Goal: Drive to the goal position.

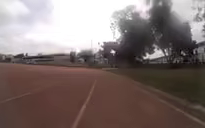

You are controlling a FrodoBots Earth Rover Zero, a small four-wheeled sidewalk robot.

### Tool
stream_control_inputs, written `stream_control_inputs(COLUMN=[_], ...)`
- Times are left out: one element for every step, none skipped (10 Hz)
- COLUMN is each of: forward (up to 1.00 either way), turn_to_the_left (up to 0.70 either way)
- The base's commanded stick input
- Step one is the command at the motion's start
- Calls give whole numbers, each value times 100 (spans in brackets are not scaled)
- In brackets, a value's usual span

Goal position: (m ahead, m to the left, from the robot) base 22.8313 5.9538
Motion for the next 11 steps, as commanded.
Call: stream_control_inputs(forward=[85, 85, 85, 85, 85, 85, 85, 85, 85, 85, 85], turn_to_the_left=[0, 0, 0, 0, 0, 0, 0, 0, 0, 0, 0])
